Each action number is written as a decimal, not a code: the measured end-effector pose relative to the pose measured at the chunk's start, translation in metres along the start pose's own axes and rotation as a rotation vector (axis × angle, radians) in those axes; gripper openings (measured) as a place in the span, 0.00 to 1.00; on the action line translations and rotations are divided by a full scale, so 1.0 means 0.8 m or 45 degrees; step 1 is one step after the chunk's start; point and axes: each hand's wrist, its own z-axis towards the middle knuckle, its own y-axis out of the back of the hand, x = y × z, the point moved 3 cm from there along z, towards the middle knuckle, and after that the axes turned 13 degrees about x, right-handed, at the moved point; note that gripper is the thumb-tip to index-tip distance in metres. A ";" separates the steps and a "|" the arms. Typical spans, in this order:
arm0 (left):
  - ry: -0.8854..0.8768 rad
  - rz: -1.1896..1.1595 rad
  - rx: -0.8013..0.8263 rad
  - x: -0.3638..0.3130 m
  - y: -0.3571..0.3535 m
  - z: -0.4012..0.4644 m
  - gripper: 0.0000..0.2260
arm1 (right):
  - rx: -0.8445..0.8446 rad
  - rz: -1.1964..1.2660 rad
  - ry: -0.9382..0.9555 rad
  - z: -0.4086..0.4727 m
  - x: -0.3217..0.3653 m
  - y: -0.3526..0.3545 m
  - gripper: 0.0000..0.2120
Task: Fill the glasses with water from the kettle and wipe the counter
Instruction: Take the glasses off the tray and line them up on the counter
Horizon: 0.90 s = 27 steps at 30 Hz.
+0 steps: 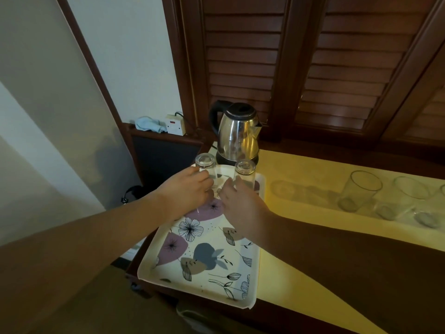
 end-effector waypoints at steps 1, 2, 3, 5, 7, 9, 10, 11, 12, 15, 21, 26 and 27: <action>-0.009 -0.027 0.007 0.000 -0.005 0.001 0.19 | -0.001 0.039 -0.022 0.001 -0.001 0.001 0.25; -0.018 -0.053 0.011 0.000 -0.006 0.001 0.20 | -0.005 0.071 -0.041 0.000 -0.002 0.002 0.23; -0.018 -0.069 0.015 0.001 -0.004 -0.001 0.20 | -0.002 0.091 -0.049 -0.001 -0.003 0.003 0.21; 0.025 -0.095 -0.033 0.002 0.003 -0.009 0.22 | -0.002 0.108 -0.056 -0.007 -0.007 0.005 0.18; 0.113 -0.222 -0.022 0.008 0.004 -0.019 0.25 | -0.044 0.213 -0.102 -0.017 -0.014 0.003 0.15; 0.208 -0.405 0.000 0.017 -0.002 -0.036 0.29 | -0.085 0.477 -0.136 -0.021 -0.017 -0.011 0.17; 0.249 -0.508 -0.089 0.020 -0.005 -0.047 0.31 | -0.128 0.641 -0.171 -0.023 -0.016 -0.022 0.21; 0.311 -0.612 -0.172 0.024 -0.012 -0.057 0.32 | -0.194 0.793 -0.213 -0.028 -0.016 -0.031 0.26; 0.394 -0.715 -0.245 0.026 -0.023 -0.066 0.31 | -0.251 0.921 -0.259 -0.035 -0.016 -0.039 0.32; 0.618 -1.093 -0.443 0.023 -0.043 -0.088 0.29 | -0.433 1.303 -0.469 -0.058 -0.009 -0.062 0.38; 0.846 -1.845 -0.597 -0.026 -0.037 -0.103 0.30 | -0.703 2.032 -0.909 -0.109 0.025 -0.084 0.36; 0.828 -2.386 -0.730 -0.089 0.013 -0.083 0.25 | -0.844 2.694 -1.143 -0.139 0.040 -0.111 0.34; 0.801 -2.417 -0.759 -0.100 0.021 -0.078 0.25 | -0.900 2.816 -1.161 -0.145 0.041 -0.117 0.34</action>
